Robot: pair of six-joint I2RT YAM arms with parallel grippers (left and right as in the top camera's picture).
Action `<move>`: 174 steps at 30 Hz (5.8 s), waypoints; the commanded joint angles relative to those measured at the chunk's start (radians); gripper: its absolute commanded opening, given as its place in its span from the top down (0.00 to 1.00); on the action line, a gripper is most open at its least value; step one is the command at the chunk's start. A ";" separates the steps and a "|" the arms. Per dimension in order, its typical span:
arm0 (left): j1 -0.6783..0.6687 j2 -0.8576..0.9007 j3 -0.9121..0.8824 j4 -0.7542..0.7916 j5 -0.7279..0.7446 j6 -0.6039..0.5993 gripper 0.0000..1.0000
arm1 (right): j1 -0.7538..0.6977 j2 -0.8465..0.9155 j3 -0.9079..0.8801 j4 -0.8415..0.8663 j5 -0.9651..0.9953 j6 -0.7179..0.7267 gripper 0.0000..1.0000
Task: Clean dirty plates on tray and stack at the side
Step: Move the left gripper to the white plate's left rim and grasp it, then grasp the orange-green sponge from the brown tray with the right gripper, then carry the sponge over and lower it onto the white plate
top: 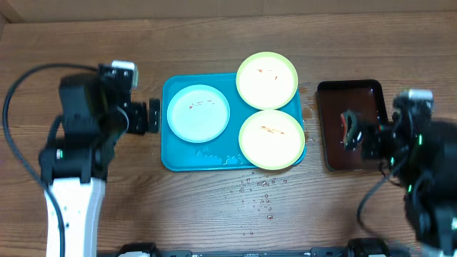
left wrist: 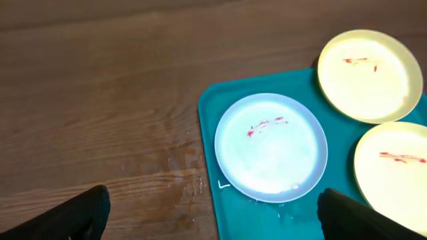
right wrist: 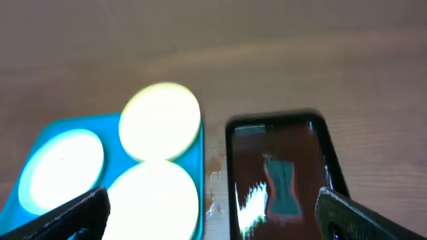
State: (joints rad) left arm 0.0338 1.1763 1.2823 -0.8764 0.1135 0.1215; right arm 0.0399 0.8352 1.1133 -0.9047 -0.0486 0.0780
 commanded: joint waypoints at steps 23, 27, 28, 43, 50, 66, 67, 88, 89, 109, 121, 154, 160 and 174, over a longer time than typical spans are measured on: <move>-0.162 0.528 0.055 -0.145 -0.012 -0.744 0.36 | -0.281 0.727 0.333 -0.257 -0.005 0.264 0.25; -0.211 0.630 0.055 -0.121 -0.046 -0.885 0.46 | -0.365 0.727 0.333 -0.256 -0.005 0.268 0.28; -0.217 0.650 0.055 -0.116 -0.045 -0.905 0.47 | -0.377 0.727 0.333 -0.258 -0.005 0.267 0.28; -0.226 0.850 0.055 -0.038 -0.049 -0.985 0.77 | -0.396 0.727 0.332 -0.272 0.006 0.263 0.28; -0.215 0.850 0.055 -0.031 -0.150 -0.833 0.90 | -0.394 0.727 0.325 -0.281 0.002 0.251 0.29; -0.202 0.850 0.055 0.163 -0.452 -0.112 0.96 | -0.393 0.730 0.280 -0.276 -0.097 -0.002 0.27; -0.203 0.850 0.055 0.185 -0.429 -0.053 0.96 | -0.393 0.733 0.280 -0.273 -0.108 -0.019 0.28; -0.049 0.849 0.056 0.188 0.165 0.137 0.96 | -0.231 1.025 0.280 -0.143 -0.043 -0.105 0.66; -0.039 0.849 0.056 0.185 0.186 0.137 0.96 | -0.223 1.030 0.280 -0.140 -0.024 -0.105 0.65; -0.001 0.849 0.056 0.133 0.314 0.151 0.96 | -0.192 1.186 0.274 -0.132 0.028 -0.080 0.73; 0.000 0.849 0.056 0.156 0.314 0.079 0.96 | -0.192 1.180 0.353 -0.247 -0.042 -0.047 0.96; 0.000 0.849 0.056 0.149 0.324 0.034 0.96 | 0.520 1.288 0.678 0.010 -0.219 0.263 0.96; 0.000 0.849 0.056 0.150 0.325 0.029 0.96 | 0.557 1.369 0.678 0.015 -0.145 0.263 0.96; 0.000 0.849 0.056 0.152 0.325 0.027 0.96 | 0.590 1.475 0.678 0.066 -0.166 0.290 0.96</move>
State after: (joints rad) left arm 0.0345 2.0106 1.3415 -0.7269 0.4114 0.1593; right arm 0.6052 2.2723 1.7782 -0.8734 -0.1951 0.3576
